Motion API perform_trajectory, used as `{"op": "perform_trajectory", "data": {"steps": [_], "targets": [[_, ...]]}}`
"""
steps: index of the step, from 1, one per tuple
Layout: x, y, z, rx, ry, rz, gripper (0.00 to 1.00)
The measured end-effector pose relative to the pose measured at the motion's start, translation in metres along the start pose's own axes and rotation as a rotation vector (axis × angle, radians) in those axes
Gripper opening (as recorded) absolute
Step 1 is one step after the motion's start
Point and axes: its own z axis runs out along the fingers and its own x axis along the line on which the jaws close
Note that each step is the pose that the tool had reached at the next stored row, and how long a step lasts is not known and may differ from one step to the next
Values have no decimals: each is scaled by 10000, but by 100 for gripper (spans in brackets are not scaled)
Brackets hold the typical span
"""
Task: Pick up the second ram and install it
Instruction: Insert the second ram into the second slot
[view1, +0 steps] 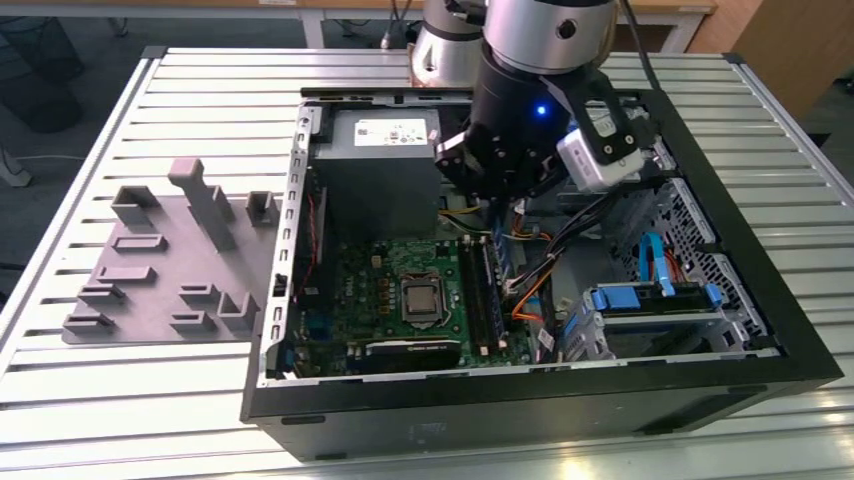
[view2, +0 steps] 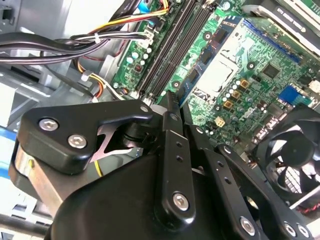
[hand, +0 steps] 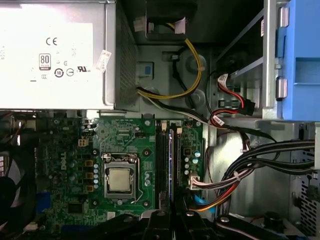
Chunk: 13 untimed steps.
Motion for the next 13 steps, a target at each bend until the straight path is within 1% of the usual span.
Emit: {"op": "perform_trajectory", "data": {"steps": [13], "targets": [[-3,-1,237,-1,4,6,14]]}}
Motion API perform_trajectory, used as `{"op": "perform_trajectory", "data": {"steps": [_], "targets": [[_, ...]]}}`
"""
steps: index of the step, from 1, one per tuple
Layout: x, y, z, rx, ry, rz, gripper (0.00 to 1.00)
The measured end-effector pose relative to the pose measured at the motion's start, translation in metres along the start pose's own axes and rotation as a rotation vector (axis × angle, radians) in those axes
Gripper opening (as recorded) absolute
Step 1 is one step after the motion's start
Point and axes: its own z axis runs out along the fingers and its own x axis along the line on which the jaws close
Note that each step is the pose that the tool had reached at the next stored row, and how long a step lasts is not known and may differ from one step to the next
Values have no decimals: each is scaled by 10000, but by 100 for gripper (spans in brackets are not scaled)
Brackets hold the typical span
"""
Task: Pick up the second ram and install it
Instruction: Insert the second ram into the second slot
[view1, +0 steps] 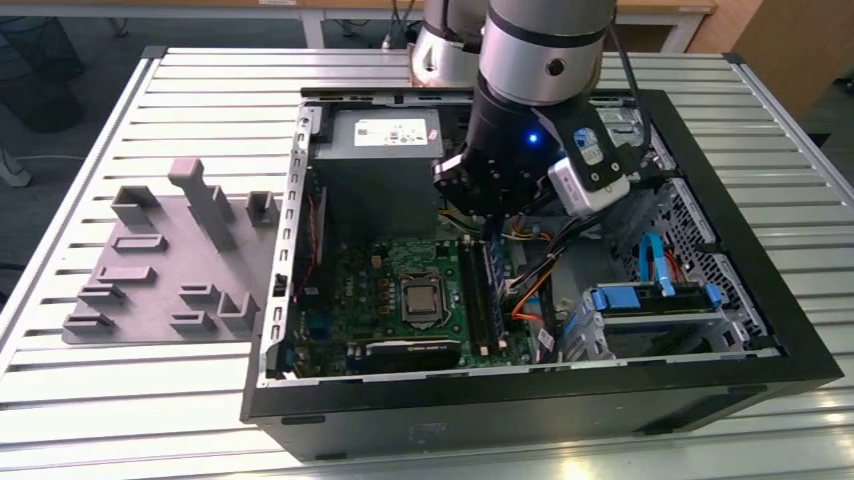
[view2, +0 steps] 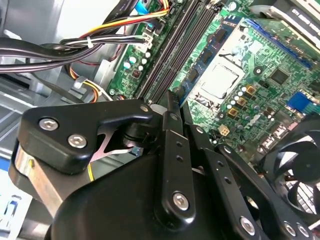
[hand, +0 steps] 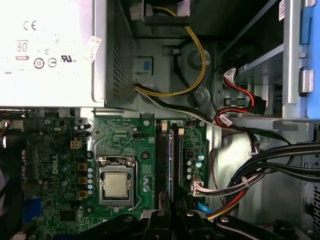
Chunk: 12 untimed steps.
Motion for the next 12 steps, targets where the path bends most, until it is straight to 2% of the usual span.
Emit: {"op": "perform_trajectory", "data": {"steps": [12], "targets": [[-2,5,218,0,8,51,14]]}}
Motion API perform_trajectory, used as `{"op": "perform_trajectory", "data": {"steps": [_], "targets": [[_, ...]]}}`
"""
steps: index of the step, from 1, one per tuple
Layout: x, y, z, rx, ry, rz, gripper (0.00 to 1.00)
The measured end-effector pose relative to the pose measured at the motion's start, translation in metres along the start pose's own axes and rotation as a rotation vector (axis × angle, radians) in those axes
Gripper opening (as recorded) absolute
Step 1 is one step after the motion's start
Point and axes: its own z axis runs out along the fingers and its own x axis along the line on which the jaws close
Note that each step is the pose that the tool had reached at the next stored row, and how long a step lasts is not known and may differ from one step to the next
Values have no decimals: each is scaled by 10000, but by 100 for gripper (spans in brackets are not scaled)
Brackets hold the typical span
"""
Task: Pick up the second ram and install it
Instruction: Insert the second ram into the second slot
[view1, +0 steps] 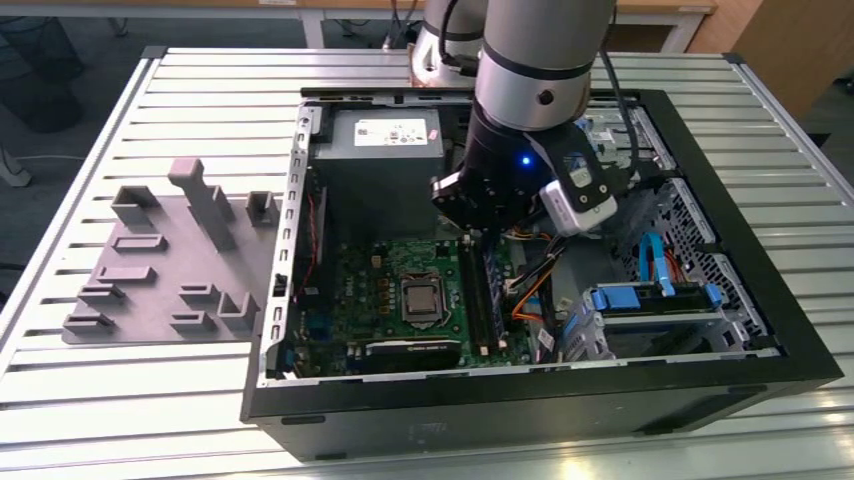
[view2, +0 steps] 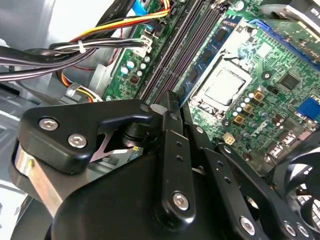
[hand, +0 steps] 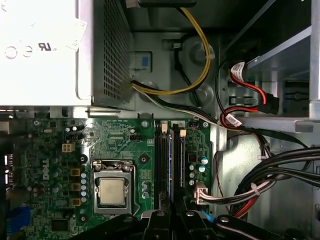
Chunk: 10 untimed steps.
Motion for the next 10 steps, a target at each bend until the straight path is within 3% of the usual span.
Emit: {"op": "perform_trajectory", "data": {"steps": [10], "targets": [[-1,1,57,-4,16,9,14]]}}
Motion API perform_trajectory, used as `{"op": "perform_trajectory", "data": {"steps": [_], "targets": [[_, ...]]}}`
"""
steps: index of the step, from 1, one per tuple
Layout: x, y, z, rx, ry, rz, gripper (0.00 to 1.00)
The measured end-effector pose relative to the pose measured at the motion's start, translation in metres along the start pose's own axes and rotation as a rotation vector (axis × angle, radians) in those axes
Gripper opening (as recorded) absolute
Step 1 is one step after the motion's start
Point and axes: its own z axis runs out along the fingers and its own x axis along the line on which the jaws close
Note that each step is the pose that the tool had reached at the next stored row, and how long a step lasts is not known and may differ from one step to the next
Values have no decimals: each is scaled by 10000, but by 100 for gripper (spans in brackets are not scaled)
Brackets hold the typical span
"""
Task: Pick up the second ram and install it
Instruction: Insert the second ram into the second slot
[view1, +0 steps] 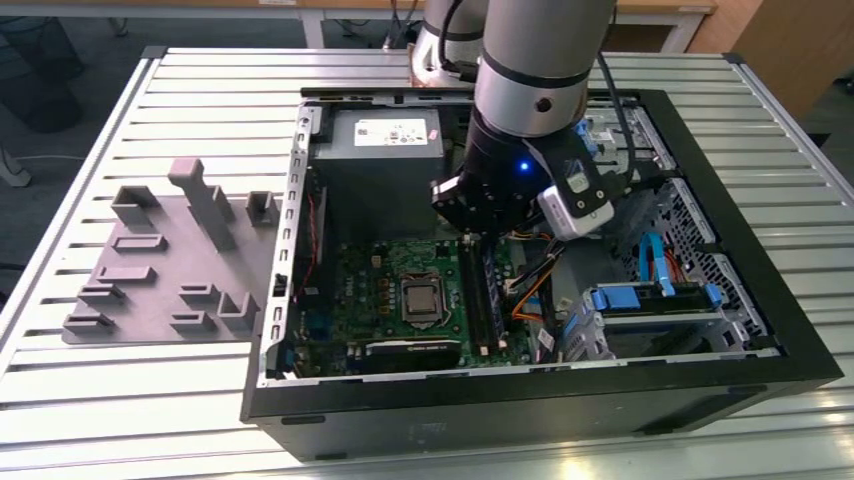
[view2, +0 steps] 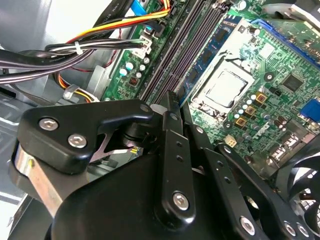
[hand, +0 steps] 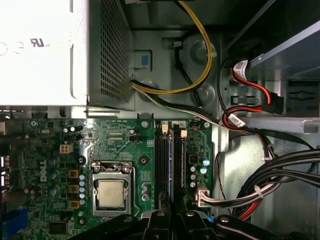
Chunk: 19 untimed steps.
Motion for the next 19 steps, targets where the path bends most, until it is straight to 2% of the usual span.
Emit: {"op": "perform_trajectory", "data": {"steps": [9,14,19], "targets": [[-2,-2,158,4,2,1,14],[-3,-50,213,0,2,0,14],[-4,-53,276,-6,3,0,14]]}}
